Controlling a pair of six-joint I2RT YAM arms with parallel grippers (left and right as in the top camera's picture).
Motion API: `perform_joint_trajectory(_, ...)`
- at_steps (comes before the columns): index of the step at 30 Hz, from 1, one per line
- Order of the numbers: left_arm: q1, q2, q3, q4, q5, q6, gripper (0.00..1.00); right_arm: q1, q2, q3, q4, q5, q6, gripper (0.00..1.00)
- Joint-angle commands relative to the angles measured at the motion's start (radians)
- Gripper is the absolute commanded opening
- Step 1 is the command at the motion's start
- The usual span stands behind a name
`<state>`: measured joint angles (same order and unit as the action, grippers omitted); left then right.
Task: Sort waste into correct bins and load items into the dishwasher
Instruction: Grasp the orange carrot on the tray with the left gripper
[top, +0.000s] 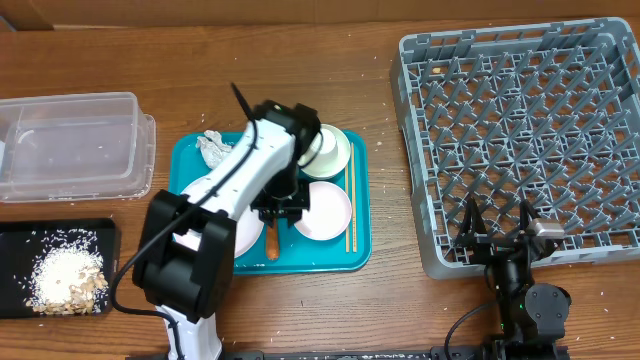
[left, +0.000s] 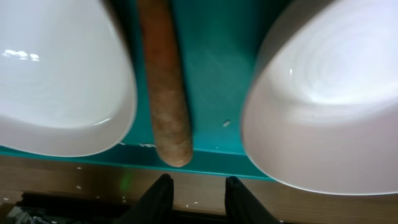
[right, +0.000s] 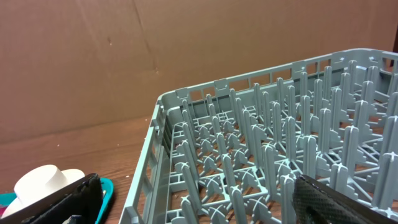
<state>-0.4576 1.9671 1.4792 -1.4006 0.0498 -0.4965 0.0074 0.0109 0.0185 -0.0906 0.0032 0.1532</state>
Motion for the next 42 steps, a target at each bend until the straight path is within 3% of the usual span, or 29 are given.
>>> perform_joint_trajectory(1, 0.0, -0.025, -0.039, 0.013, 0.017, -0.016, 0.25, 0.005, -0.008, -0.011, 0.006, -0.005, -0.004, 1.0)
perform_joint_trajectory(10, 0.117, -0.08, -0.039, -0.008, -0.012, 0.018, 0.21, 0.005, -0.008, -0.011, 0.006, -0.005, -0.004, 1.0)
perform_joint_trajectory(13, 0.129, -0.154, -0.039, -0.037, -0.033, 0.019, 0.25, 0.005, -0.008, -0.011, 0.006, -0.005, -0.004, 1.0)
perform_joint_trajectory(18, 0.127, -0.299, -0.1, -0.023, -0.015, 0.026, 0.39, 0.004, -0.008, -0.011, 0.006, -0.005, -0.004, 1.0)
perform_joint_trajectory(22, 0.123, -0.337, -0.274, 0.1, 0.083, 0.036, 0.41, 0.004, -0.008, -0.011, 0.006, -0.005, -0.004, 1.0)
perform_joint_trajectory(25, 0.123, -0.336, -0.422, 0.308, 0.167, 0.071, 0.4, 0.005, -0.008, -0.011, 0.006, -0.006, -0.004, 1.0)
perform_joint_trajectory(30, 0.123, -0.336, -0.53, 0.482, 0.153, 0.071, 0.39, 0.005, -0.008, -0.011, 0.006, -0.005, -0.004, 1.0)
perform_joint_trajectory(42, 0.122, -0.336, -0.556, 0.573, 0.051, 0.074, 0.44, 0.005, -0.008, -0.011, 0.006, -0.006, -0.004, 1.0)
